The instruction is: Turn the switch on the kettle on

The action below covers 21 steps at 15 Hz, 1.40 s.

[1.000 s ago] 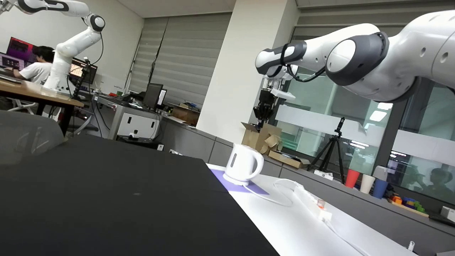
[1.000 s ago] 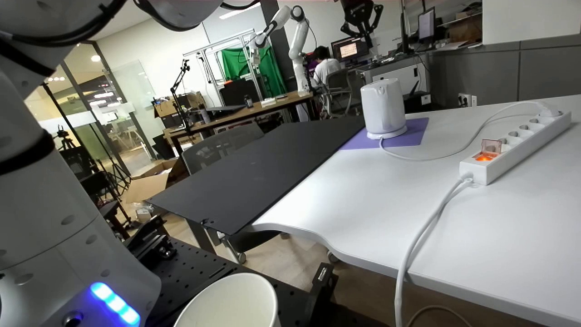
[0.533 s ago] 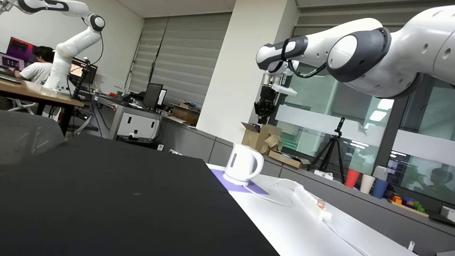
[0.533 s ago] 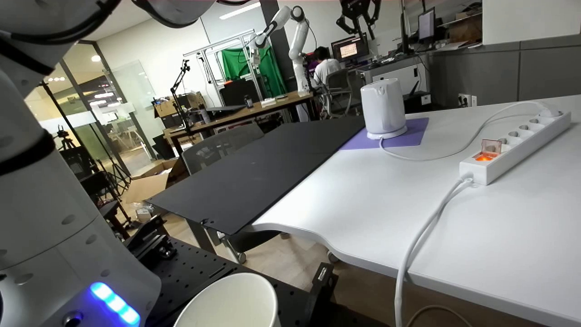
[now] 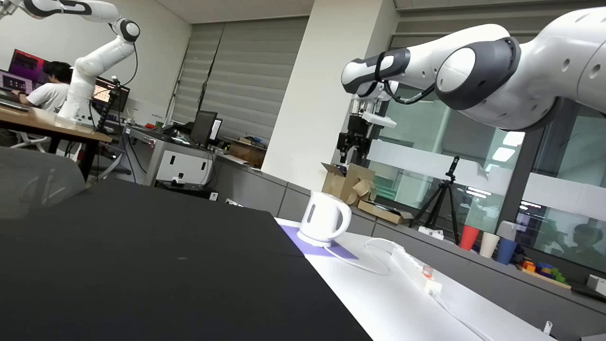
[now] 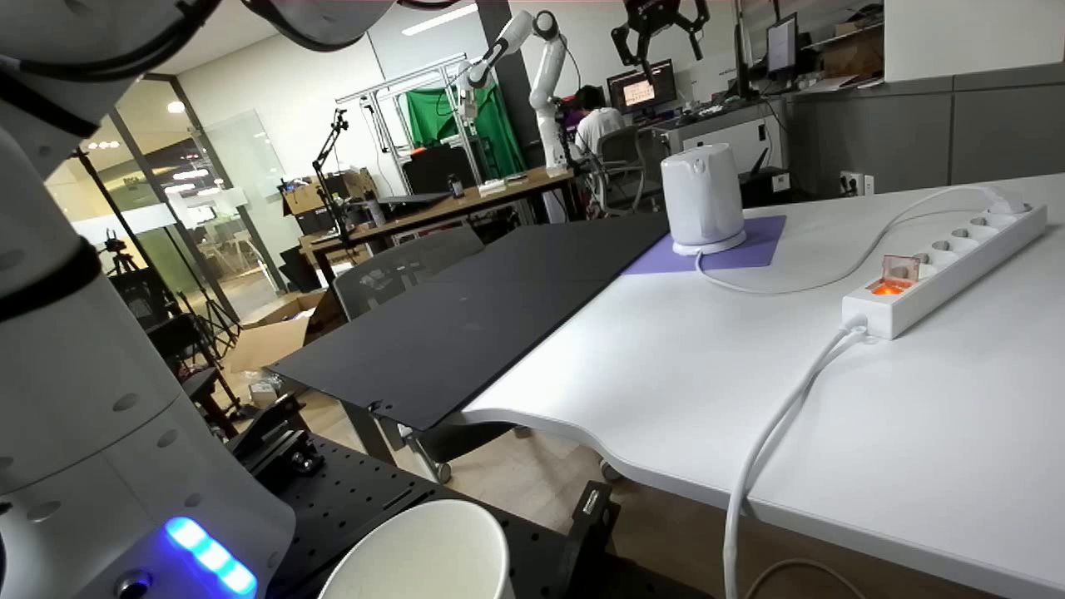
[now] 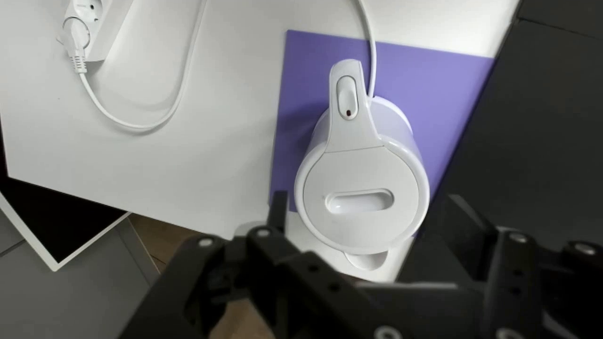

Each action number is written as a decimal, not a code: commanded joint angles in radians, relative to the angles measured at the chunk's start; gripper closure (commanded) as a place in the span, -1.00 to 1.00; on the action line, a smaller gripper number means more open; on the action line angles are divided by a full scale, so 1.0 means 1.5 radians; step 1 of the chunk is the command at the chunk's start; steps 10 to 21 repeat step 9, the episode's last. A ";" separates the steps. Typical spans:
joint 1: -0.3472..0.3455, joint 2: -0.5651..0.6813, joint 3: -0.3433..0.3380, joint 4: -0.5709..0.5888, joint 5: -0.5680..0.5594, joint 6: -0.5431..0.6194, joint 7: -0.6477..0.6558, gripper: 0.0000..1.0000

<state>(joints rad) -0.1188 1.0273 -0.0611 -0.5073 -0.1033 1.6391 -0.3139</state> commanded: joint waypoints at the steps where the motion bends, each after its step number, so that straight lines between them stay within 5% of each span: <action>1: 0.003 -0.004 -0.006 0.006 -0.002 -0.019 0.023 -1.00; 21: 0.000 0.000 -0.001 0.000 0.000 -0.014 0.002 -1.00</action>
